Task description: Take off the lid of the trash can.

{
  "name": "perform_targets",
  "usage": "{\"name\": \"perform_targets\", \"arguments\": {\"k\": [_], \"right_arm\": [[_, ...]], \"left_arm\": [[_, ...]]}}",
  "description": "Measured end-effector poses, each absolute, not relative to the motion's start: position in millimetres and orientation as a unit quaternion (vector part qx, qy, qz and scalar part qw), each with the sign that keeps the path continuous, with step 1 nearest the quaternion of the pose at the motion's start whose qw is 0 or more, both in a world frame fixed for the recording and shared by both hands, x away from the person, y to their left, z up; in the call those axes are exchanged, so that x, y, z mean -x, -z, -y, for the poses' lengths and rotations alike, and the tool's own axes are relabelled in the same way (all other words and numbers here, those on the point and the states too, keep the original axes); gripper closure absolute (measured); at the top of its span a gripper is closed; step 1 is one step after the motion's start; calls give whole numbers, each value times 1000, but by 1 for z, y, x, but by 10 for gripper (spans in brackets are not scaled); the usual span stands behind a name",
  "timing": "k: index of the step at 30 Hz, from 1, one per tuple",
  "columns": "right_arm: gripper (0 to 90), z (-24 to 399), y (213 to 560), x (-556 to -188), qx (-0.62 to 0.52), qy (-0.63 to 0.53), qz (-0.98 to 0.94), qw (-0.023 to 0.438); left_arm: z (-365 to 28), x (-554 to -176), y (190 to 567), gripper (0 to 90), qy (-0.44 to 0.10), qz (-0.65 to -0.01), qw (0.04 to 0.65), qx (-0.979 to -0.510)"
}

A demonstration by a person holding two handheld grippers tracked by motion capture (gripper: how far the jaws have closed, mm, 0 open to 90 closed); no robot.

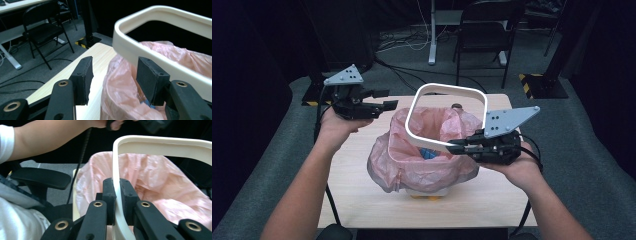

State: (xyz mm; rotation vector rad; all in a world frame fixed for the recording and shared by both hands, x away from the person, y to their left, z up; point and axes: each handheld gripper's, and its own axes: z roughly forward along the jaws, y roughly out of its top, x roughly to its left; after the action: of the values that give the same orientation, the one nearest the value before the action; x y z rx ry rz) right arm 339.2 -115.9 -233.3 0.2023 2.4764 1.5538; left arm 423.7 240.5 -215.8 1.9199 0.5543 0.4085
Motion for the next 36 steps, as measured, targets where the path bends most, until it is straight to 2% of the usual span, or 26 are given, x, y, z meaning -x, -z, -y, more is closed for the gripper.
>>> {"name": "perform_targets", "arguments": {"k": [11,36], "right_arm": [[839,134,234,-346,-104,-529,-830,141],[839,180,244,-370,-195,-540,-797,188]], "left_arm": [[-243,-408,228,469,-168,-217,525,-806],[-249,-397,253,466,-162,-220,524,-807]]}}
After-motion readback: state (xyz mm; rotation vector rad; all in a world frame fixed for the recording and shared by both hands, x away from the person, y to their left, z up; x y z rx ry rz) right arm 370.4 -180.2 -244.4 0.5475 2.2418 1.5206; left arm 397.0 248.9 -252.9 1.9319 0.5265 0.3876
